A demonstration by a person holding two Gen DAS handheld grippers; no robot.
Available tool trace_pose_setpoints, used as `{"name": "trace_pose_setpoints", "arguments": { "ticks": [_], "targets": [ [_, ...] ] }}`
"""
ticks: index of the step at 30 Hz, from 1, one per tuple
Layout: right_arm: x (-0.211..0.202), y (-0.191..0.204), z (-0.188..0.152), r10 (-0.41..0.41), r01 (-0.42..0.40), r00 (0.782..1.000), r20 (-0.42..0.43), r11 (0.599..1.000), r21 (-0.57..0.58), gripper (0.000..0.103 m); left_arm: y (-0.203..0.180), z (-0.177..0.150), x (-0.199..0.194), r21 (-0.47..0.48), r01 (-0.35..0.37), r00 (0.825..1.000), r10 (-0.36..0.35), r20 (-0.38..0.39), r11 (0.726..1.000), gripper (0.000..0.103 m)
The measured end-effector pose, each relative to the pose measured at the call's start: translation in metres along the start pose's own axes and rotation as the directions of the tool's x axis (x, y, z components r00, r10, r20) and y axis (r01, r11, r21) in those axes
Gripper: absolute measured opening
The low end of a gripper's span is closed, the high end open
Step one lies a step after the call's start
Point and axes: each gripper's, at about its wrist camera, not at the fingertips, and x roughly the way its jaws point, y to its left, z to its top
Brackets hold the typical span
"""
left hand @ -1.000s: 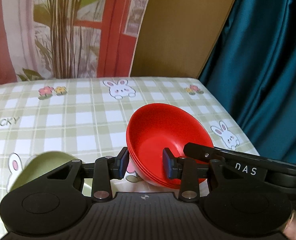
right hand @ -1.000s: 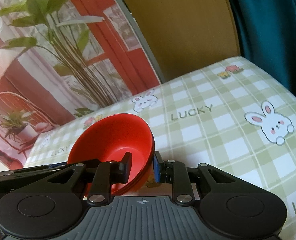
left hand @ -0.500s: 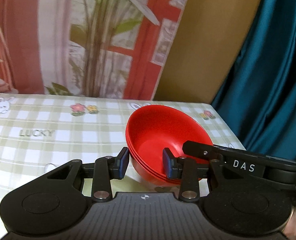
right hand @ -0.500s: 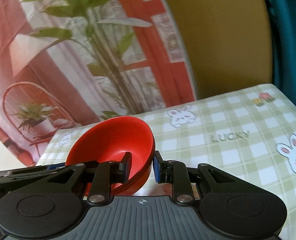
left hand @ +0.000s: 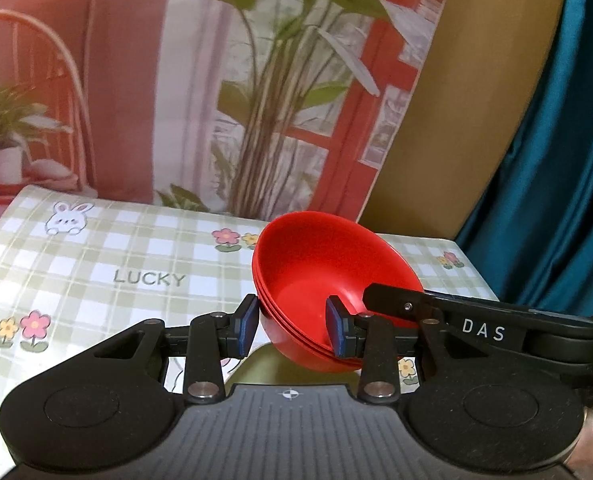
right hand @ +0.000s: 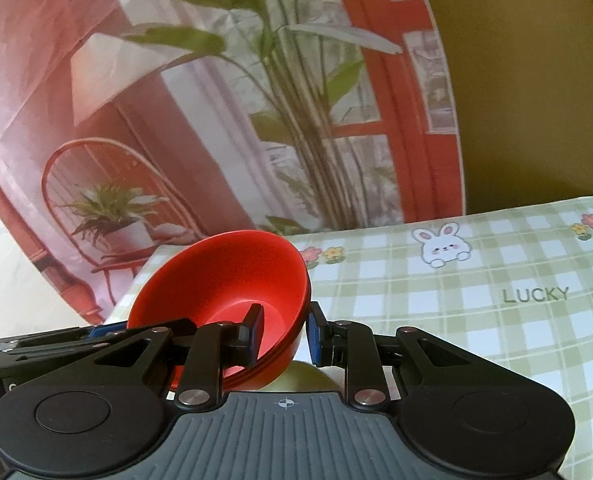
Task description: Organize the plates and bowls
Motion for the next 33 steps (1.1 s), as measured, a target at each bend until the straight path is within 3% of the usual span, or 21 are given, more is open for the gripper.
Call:
{"name": "trace_pose_setpoints", "arguments": {
  "ticks": [8, 33],
  "targets": [
    [0.004, 0.011, -0.014, 0.013, -0.013, 0.999, -0.034, 1.000, -0.026, 0.022, 0.013, -0.017, -0.003, -0.033, -0.024, 0.999, 0.023, -0.029, 0.999, 0.038],
    [0.023, -0.023, -0.069, -0.013, 0.014, 0.991, -0.137, 1.000, 0.006, 0.022, 0.010, -0.062, 0.024, -0.015, -0.034, 0.987, 0.031, -0.160, 0.999, 0.038]
  ]
}}
